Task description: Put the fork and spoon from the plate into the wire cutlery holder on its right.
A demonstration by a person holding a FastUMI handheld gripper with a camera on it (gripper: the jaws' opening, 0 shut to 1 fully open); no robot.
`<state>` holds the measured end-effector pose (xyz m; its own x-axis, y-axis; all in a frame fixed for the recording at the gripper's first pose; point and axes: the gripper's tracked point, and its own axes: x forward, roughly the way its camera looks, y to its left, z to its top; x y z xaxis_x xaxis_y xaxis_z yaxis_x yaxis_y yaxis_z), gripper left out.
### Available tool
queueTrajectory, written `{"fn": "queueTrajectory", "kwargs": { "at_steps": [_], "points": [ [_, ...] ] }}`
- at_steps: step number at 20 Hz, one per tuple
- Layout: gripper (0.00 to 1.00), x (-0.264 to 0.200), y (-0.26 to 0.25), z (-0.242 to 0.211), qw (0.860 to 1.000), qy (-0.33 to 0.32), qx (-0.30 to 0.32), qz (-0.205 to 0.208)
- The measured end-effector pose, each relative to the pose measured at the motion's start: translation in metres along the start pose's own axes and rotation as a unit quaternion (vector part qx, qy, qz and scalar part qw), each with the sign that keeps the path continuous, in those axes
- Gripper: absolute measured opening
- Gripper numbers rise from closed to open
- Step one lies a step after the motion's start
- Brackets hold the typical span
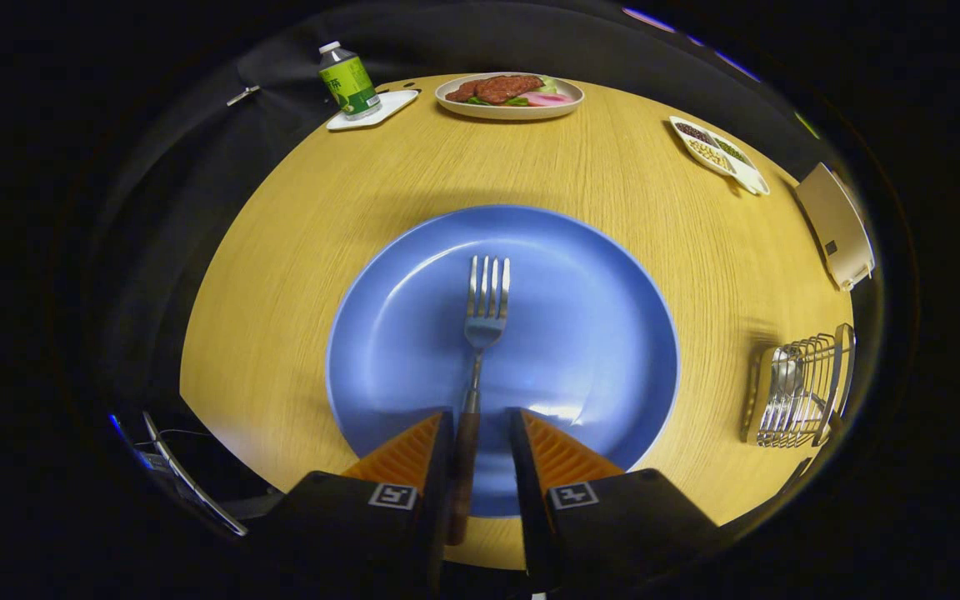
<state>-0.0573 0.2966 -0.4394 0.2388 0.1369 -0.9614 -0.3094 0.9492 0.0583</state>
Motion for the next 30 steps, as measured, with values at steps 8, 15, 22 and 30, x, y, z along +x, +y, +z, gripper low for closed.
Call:
{"fn": "queueTrajectory", "kwargs": {
  "at_steps": [8,15,22,30],
  "points": [
    [0.07,-0.007,0.003,-0.001,0.998,0.018,-0.003,0.067],
    [0.07,-0.046,-0.014,0.01,0.995,-0.011,-0.03,0.097],
    [0.07,-0.121,-0.071,0.019,0.994,-0.049,-0.024,0.1],
    [0.07,-0.196,-0.19,0.003,0.998,-0.025,-0.027,0.055]
  ]
}}
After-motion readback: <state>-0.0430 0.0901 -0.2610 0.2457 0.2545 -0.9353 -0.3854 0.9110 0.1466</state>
